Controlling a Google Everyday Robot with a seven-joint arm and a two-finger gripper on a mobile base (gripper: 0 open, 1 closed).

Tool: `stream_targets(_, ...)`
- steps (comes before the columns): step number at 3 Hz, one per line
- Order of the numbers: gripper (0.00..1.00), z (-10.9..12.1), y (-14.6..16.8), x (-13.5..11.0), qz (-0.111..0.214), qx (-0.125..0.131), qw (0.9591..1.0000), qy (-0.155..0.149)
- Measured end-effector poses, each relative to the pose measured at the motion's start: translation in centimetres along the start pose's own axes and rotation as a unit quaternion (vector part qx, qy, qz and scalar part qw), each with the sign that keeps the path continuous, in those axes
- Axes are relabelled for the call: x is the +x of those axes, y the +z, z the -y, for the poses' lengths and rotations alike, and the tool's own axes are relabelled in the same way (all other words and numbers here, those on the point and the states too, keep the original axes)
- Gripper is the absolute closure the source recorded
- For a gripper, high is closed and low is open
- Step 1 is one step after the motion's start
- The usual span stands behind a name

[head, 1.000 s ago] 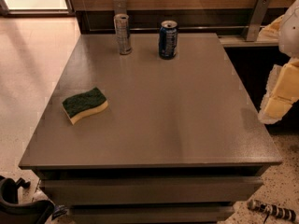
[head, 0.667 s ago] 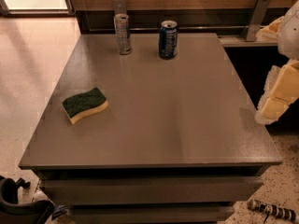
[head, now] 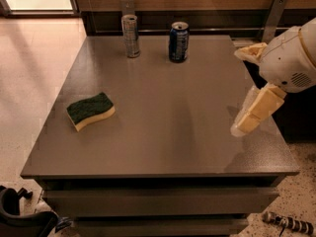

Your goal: Pick sponge

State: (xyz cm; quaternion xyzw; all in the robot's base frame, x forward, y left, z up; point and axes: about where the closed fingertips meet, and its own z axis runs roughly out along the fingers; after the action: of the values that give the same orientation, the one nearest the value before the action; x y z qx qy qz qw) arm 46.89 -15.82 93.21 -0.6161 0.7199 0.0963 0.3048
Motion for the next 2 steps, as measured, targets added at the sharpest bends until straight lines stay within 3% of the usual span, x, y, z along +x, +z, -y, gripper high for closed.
stream_targets(1, 0.0, 0.1, 3.1, -4.1, 0.109, -0.025, 0.9937, -0.009)
stream_targets(2, 0.0, -0.4, 4.3, -8.9, 0.196, -0.054, 0.9792, -0.003)
